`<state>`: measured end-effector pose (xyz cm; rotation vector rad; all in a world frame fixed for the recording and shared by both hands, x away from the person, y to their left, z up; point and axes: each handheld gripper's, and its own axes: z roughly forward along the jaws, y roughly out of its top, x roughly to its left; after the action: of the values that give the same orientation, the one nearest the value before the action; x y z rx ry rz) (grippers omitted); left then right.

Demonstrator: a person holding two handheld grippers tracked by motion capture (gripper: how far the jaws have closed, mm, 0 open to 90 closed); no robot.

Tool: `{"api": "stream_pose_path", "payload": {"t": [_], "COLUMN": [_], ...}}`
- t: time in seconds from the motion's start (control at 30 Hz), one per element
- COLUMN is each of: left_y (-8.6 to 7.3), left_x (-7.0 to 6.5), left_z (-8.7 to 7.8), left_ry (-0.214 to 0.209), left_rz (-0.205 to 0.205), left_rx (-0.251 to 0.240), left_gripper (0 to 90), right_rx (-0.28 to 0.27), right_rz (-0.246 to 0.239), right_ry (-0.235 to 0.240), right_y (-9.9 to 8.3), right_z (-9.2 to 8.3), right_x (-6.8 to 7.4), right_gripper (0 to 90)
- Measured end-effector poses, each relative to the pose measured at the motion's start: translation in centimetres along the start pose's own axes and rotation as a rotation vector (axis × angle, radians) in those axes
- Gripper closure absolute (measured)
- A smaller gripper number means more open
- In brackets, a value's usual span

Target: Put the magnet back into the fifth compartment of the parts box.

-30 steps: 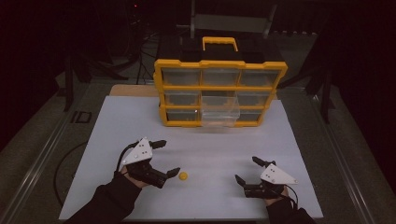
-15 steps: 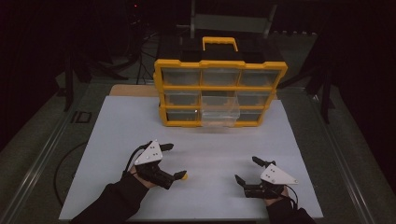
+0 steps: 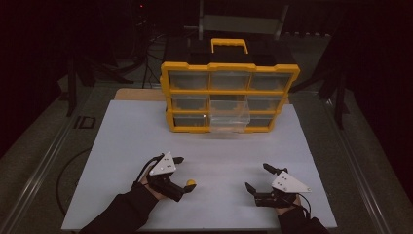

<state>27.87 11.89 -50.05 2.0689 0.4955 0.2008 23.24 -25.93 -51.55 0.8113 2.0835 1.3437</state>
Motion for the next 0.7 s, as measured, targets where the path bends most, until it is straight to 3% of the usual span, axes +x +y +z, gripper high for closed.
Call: {"api": "stream_pose_path", "payload": {"t": [0.17, 0.27, 0.47, 0.7], "left_y": [-0.7, -1.1, -1.3, -1.5], "left_x": [-0.1, 0.2, 0.2, 0.2], "left_z": [0.6, 0.8, 1.1, 2.0], "left_ry": [0.015, 0.007, -0.014, -0.060], "left_rz": [0.000, -0.023, -0.036, -0.032], "left_rx": [0.033, 0.050, 0.074, 0.146], "left_gripper": [1.1, 1.5, 5.8, 16.5], "right_rx": [0.002, -0.001, 0.002, 0.002], "right_rz": [-0.006, -0.003, -0.004, -0.006], "right_ry": [-0.002, -0.005, -0.001, -0.001], "right_y": [0.0, 0.0, 0.0, 0.0], "right_z": [0.0, 0.0, 0.0, 0.1], "right_x": [0.0, 0.0, 0.1, 0.1], "right_gripper": [9.6, 9.6, 9.6, 9.6]}}
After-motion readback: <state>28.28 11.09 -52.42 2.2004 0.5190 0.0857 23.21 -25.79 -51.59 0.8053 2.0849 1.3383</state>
